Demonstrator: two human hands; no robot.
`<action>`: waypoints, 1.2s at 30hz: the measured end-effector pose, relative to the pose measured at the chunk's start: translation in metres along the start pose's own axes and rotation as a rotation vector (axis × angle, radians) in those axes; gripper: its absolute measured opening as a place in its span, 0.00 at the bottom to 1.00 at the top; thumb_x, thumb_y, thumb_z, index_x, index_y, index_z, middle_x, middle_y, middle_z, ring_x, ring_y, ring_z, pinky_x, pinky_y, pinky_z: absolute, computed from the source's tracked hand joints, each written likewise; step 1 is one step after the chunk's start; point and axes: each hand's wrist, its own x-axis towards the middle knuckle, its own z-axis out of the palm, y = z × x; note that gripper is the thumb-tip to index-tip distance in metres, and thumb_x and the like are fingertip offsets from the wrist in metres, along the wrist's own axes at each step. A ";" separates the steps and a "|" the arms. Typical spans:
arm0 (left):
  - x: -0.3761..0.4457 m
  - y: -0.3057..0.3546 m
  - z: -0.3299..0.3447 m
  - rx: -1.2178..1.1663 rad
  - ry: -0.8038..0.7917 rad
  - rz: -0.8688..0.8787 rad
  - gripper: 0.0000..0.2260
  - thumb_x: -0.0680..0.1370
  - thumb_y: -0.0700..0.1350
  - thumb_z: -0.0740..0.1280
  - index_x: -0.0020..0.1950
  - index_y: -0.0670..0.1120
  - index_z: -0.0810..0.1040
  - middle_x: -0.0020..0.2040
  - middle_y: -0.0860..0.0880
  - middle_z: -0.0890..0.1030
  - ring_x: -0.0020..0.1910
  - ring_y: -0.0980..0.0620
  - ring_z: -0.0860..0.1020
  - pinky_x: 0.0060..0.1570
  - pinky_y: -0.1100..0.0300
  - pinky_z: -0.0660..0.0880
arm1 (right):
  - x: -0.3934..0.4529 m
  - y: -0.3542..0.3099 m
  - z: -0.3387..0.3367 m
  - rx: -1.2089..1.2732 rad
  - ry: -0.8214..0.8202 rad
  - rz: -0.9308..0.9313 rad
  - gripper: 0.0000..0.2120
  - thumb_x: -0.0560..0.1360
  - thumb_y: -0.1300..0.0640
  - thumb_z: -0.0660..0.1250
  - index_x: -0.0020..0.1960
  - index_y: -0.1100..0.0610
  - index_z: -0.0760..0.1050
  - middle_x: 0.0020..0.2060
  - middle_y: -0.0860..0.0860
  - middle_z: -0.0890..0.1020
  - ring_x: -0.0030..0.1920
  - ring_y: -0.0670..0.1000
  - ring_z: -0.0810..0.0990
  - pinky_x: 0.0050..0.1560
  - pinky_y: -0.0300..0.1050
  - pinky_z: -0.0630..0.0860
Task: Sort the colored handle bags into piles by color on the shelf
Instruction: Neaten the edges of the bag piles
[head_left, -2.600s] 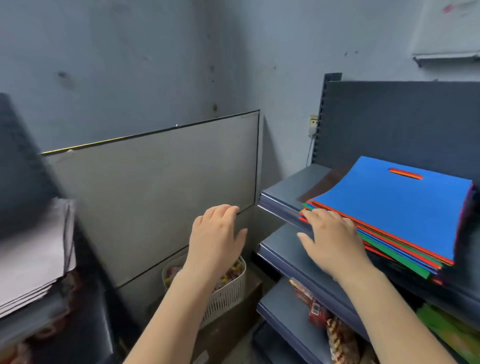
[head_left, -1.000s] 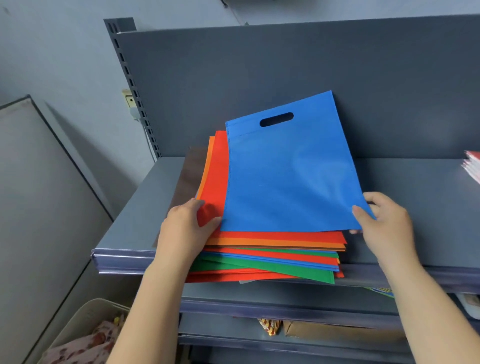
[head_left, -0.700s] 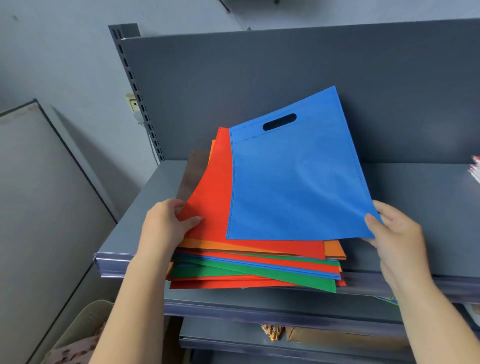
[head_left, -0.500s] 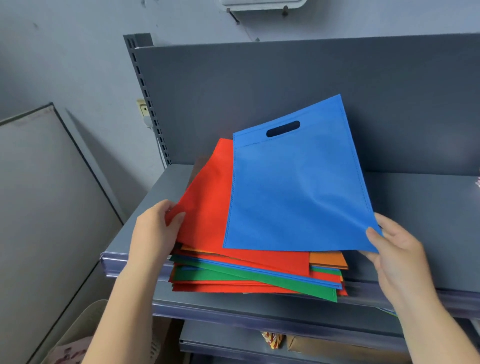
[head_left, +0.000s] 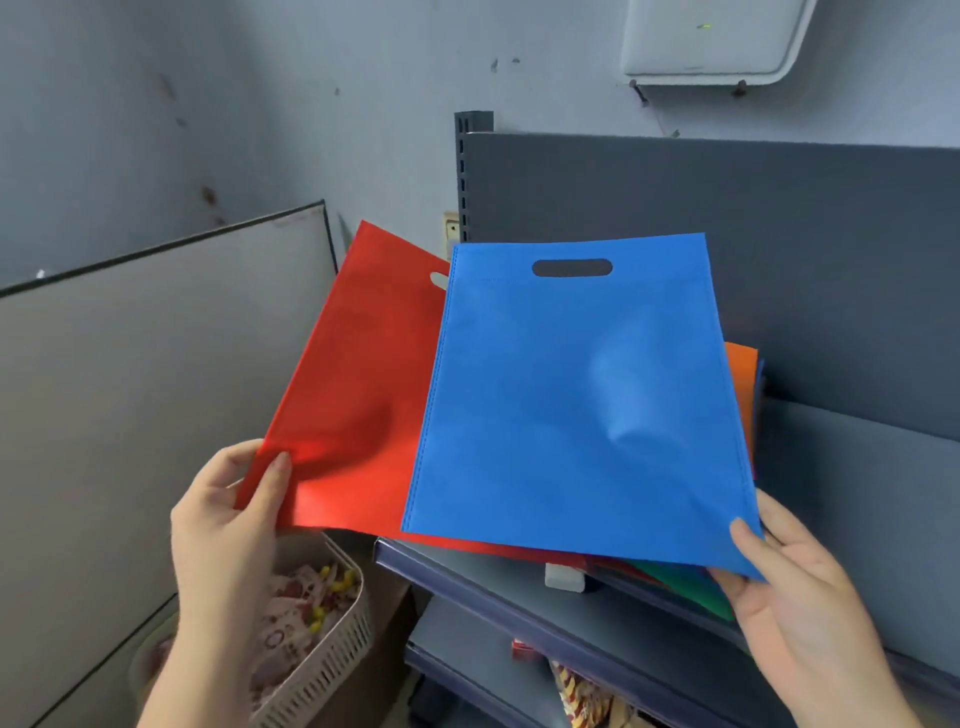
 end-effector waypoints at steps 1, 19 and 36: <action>-0.006 0.001 -0.013 0.017 0.047 0.020 0.02 0.75 0.51 0.68 0.45 0.59 0.80 0.38 0.58 0.83 0.35 0.58 0.77 0.42 0.55 0.76 | -0.001 0.002 0.007 0.010 -0.042 0.019 0.18 0.78 0.69 0.54 0.56 0.56 0.80 0.55 0.52 0.83 0.51 0.50 0.84 0.41 0.41 0.81; -0.178 0.058 -0.278 -0.006 0.814 0.107 0.05 0.73 0.51 0.69 0.46 0.52 0.79 0.32 0.55 0.79 0.31 0.54 0.73 0.27 0.57 0.74 | -0.119 0.064 0.163 0.120 -0.570 0.373 0.22 0.78 0.72 0.53 0.43 0.55 0.82 0.38 0.49 0.86 0.37 0.45 0.84 0.33 0.38 0.80; -0.355 0.137 -0.531 0.061 1.237 0.193 0.04 0.70 0.49 0.69 0.42 0.58 0.81 0.36 0.55 0.84 0.35 0.60 0.81 0.40 0.66 0.79 | -0.400 0.129 0.294 0.179 -1.001 0.718 0.25 0.79 0.70 0.54 0.41 0.51 0.85 0.44 0.50 0.86 0.41 0.47 0.85 0.35 0.39 0.81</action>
